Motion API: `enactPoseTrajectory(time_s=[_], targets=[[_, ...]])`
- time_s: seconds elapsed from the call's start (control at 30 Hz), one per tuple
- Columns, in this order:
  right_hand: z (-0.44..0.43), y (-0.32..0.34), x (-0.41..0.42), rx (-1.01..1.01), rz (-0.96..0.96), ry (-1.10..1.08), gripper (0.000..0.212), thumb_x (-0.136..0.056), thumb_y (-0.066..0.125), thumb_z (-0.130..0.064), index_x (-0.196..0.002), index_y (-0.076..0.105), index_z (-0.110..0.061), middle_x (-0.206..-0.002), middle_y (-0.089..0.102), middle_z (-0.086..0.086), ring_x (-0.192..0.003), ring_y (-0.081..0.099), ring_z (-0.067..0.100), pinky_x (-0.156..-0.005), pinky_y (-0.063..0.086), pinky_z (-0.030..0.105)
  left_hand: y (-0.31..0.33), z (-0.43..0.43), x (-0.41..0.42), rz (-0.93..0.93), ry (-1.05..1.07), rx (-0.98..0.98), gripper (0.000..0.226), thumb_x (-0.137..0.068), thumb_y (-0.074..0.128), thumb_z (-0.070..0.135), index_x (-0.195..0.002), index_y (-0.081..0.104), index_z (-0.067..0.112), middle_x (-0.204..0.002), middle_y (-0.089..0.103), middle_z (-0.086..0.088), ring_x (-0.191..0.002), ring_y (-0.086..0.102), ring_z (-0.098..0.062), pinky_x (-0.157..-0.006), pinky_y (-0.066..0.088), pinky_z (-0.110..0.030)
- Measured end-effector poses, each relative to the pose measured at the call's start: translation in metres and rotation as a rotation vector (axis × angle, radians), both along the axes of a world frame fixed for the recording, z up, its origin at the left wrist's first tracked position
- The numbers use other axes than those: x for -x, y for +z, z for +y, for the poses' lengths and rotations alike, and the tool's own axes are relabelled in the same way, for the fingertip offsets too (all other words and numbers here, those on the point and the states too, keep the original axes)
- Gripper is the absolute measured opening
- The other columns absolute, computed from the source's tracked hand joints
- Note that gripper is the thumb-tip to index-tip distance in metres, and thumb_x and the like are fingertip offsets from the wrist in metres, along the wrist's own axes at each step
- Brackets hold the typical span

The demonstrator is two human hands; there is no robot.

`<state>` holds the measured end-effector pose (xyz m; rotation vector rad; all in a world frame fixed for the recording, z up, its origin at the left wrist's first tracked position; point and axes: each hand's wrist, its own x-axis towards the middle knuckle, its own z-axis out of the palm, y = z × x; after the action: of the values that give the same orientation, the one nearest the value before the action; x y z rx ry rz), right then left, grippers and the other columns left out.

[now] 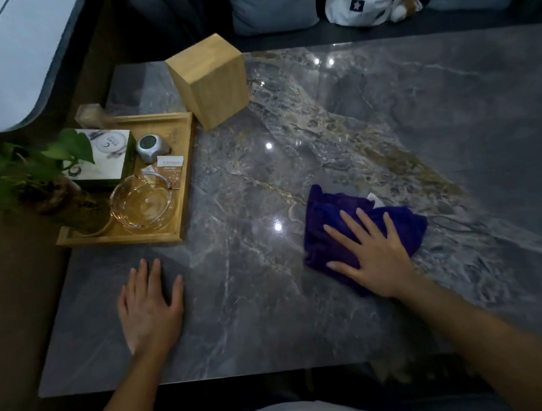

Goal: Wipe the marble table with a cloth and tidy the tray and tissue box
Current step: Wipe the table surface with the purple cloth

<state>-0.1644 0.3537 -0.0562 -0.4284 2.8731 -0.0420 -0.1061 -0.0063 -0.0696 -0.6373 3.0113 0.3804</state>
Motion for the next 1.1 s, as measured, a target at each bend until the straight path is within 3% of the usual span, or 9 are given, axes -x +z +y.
enactPoseTrajectory(time_s=[0.47, 0.63, 0.73, 0.83, 0.93, 1.03, 1.1], targets=[[0.006, -0.001, 0.003, 0.030, -0.006, -0.012, 0.072, -0.078, 0.008, -0.077, -0.141, 0.015, -0.044, -0.153, 0.028, 0.001, -0.142, 0.022, 0.030, -0.111, 0.008, 0.063, 0.008, 0.008, 0.005, 0.005, 0.057, 0.018, 0.057, -0.090, 0.040, 0.044, -0.137, 0.038, 0.012, -0.150, 0.033, -0.013, -0.141, 0.023, -0.026, -0.114, 0.018, -0.045], [0.011, 0.007, 0.010, 0.151, -0.116, -0.019, 0.081, -0.067, 0.011, -0.083, -0.140, 0.007, -0.049, -0.158, 0.004, -0.009, -0.146, -0.003, 0.020, -0.112, -0.011, 0.055, 0.029, 0.063, 0.019, 0.155, 0.128, -0.115, 0.048, -0.085, 0.057, 0.028, -0.125, 0.048, 0.003, -0.137, 0.046, -0.022, -0.128, 0.039, -0.038, -0.106, 0.024, -0.055], [0.017, 0.020, 0.017, 0.358, -0.073, -0.124, 0.074, -0.075, 0.030, -0.075, -0.139, 0.029, -0.038, -0.152, 0.029, -0.005, -0.142, 0.020, 0.015, -0.113, 0.006, 0.043, 0.041, 0.108, 0.039, 0.231, -0.056, -0.239, 0.039, -0.085, 0.057, 0.026, -0.117, 0.054, 0.004, -0.116, 0.061, -0.020, -0.109, 0.055, -0.036, -0.095, 0.039, -0.048], [0.026, 0.029, 0.032, 0.438, 0.043, -0.279, 0.051, -0.089, 0.050, -0.044, -0.133, 0.042, -0.021, -0.137, 0.050, 0.003, -0.128, 0.040, 0.021, -0.104, 0.021, 0.037, 0.052, 0.154, 0.067, 0.099, -0.145, -0.431, 0.032, -0.088, 0.054, 0.030, -0.113, 0.055, 0.010, -0.104, 0.064, -0.010, -0.092, 0.060, -0.024, -0.083, 0.049, -0.038], [0.033, 0.037, 0.047, 0.419, 0.033, -0.320, 0.039, -0.090, 0.053, -0.029, -0.126, 0.049, -0.015, -0.127, 0.055, 0.007, -0.121, 0.044, 0.025, -0.101, 0.025, 0.036, 0.053, 0.189, 0.092, -0.108, -0.163, -0.503, 0.042, -0.083, 0.057, 0.041, -0.107, 0.054, 0.007, -0.105, 0.065, -0.013, -0.095, 0.061, -0.030, -0.082, 0.051, -0.043], [0.032, 0.045, 0.059, 0.375, 0.038, -0.095, 0.042, -0.087, 0.054, -0.019, -0.129, 0.047, -0.020, -0.133, 0.052, 0.002, -0.125, 0.042, 0.021, -0.101, 0.023, 0.036, 0.053, 0.207, 0.100, -0.295, -0.224, -0.514, 0.081, -0.068, 0.063, 0.064, -0.119, 0.043, 0.004, -0.111, 0.063, -0.010, -0.100, 0.061, -0.029, -0.079, 0.050, -0.038], [0.023, 0.049, 0.069, 0.318, 0.009, 0.133, 0.054, -0.083, 0.054, -0.011, -0.134, 0.042, -0.025, -0.140, 0.046, -0.001, -0.131, 0.037, 0.018, -0.101, 0.022, 0.036, 0.053, 0.212, 0.098, -0.387, -0.233, -0.570, 0.089, -0.065, 0.070, 0.059, -0.126, 0.035, 0.003, -0.113, 0.063, -0.009, -0.102, 0.062, -0.028, -0.075, 0.048, -0.033]])
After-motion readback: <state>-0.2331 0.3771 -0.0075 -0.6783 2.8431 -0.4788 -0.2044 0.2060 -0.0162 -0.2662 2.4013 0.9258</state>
